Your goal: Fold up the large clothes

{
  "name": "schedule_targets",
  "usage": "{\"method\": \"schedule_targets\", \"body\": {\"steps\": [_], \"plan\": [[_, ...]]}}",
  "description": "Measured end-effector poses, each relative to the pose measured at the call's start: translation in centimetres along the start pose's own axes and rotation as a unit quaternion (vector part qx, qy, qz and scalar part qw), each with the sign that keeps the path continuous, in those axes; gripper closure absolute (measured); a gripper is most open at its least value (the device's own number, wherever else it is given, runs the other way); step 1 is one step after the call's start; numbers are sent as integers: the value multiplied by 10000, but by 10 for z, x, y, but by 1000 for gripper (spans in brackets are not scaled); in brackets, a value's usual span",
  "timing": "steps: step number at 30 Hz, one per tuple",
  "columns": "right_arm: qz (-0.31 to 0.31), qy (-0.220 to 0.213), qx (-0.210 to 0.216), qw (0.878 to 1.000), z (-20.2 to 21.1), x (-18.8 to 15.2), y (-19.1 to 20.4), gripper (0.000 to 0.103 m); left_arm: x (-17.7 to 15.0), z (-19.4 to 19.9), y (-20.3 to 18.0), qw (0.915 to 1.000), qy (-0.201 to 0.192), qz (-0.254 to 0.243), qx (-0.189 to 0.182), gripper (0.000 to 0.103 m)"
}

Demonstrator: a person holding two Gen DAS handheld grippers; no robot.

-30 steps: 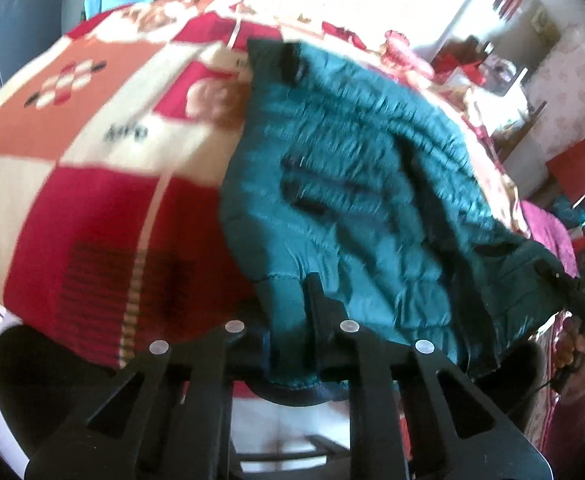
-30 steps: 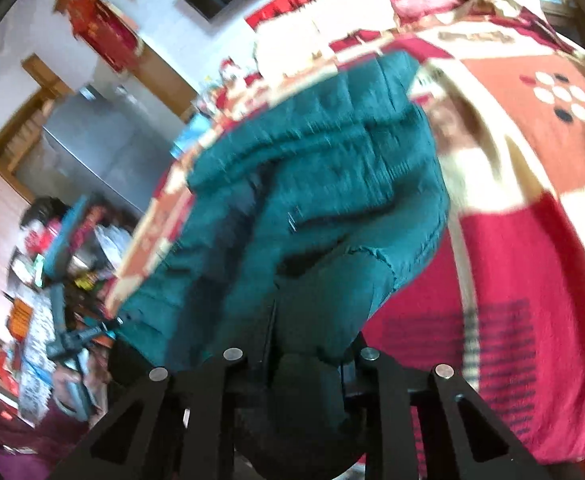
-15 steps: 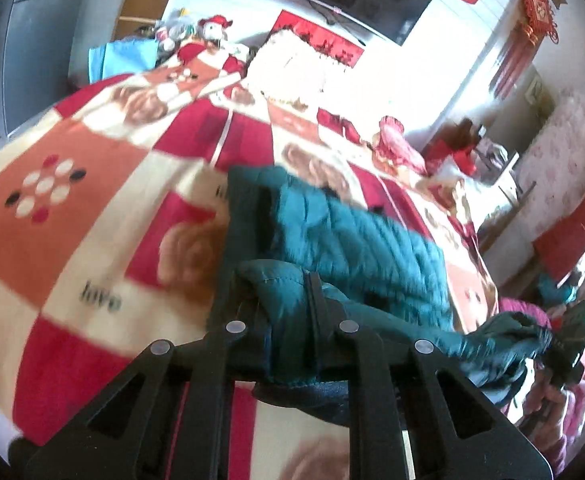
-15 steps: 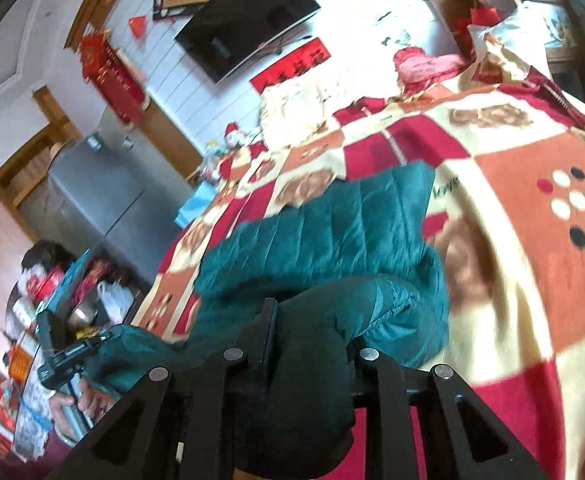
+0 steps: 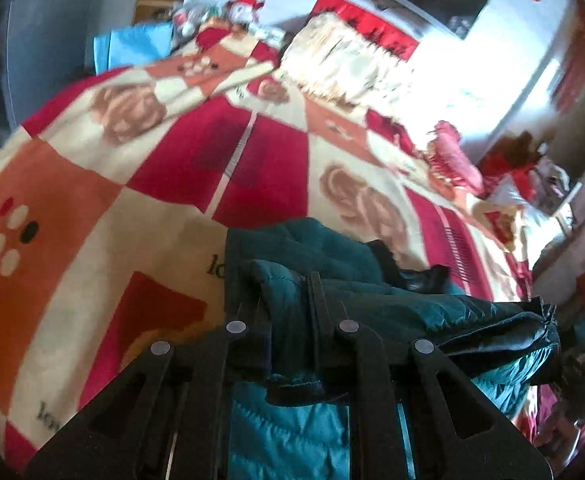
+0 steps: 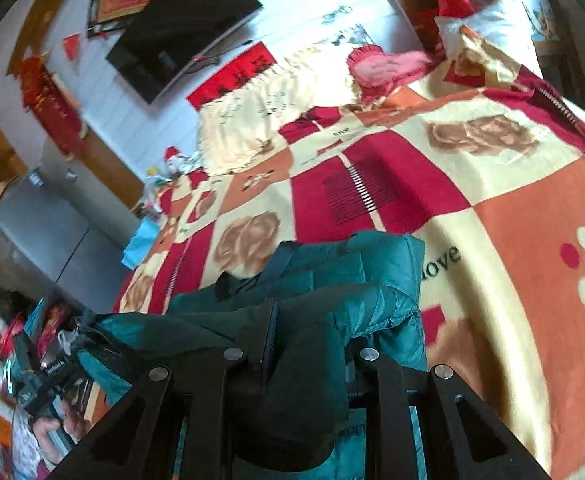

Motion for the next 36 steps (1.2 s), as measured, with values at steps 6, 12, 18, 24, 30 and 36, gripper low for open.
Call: {"method": "schedule_targets", "body": {"steps": [6,12,18,24,30,36], "plan": [[-306,200,-248,9990,-60,-11,-25,75,-8,-45,12,9979,463,400,-191,84],[-720,-143,434,9964,-41,7,-15,31,13,-11,14,9941,420,681,-736,40],[-400,-616,381,9966,2,19,7,28,17,30,4,9960,-199,539,-680,24],[783,100,332,9963,-34,-31,70,28,-21,5,-35,9991,-117,-340,-230,24],[1777,546,241,9823,-95,-65,114,28,-42,-43,-36,9954,101,-824,483,24],[2025,742,-692,9740,-151,-72,85,28,-38,-79,-28,9924,250,-962,724,15]]}}
Point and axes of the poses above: each gripper's, at about its wrist camera, not at the fingertips, and z roughly against the way its jaws point, y to its left, x to its top, the point moved 10 cm from there along -z, roughly the way its jaws point, and after that the axes turned 9 degrees about -y, right-handed, at the moved point
